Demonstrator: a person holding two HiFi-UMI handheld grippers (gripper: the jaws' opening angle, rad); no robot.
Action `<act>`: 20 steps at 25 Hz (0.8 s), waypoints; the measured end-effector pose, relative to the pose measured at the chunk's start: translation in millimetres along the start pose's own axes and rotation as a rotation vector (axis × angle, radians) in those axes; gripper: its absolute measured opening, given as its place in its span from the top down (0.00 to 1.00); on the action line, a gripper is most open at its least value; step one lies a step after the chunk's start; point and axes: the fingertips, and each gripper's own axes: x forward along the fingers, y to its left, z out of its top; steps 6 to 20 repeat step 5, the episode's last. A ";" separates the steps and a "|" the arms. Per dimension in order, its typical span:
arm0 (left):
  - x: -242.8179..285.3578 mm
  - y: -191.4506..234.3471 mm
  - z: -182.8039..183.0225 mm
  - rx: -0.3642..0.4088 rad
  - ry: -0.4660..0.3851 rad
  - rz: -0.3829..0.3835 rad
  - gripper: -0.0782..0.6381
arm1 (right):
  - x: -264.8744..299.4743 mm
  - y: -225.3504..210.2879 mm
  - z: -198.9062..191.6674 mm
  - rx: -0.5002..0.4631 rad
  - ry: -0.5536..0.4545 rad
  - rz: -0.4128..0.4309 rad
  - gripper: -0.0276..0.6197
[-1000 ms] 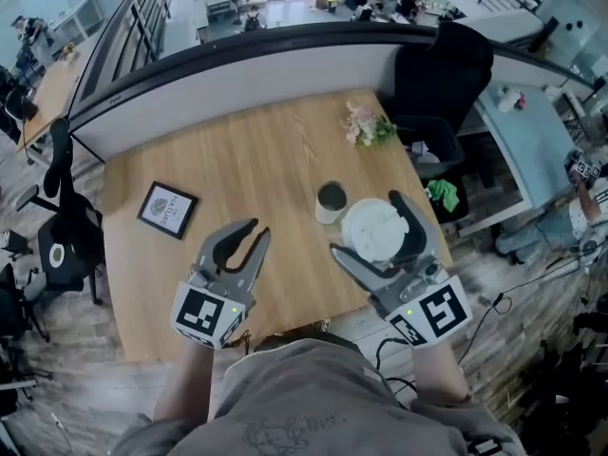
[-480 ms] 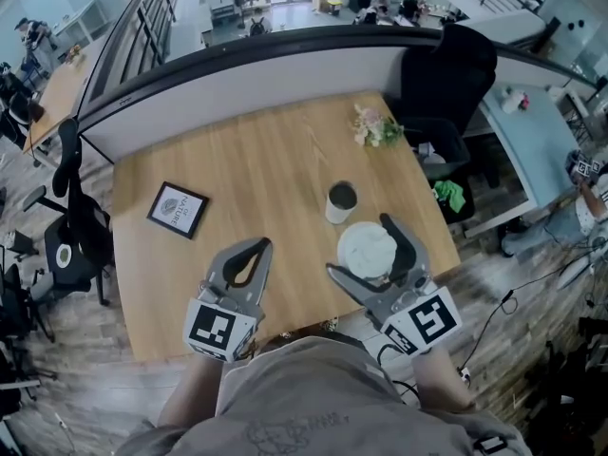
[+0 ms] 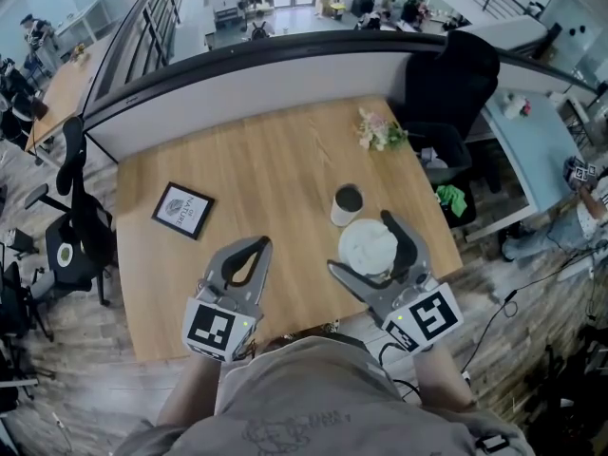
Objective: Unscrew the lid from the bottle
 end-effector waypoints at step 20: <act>-1.4 5.3 2.0 -0.038 -0.008 -0.013 0.89 | 2.5 1.5 -2.1 0.009 0.001 0.000 0.21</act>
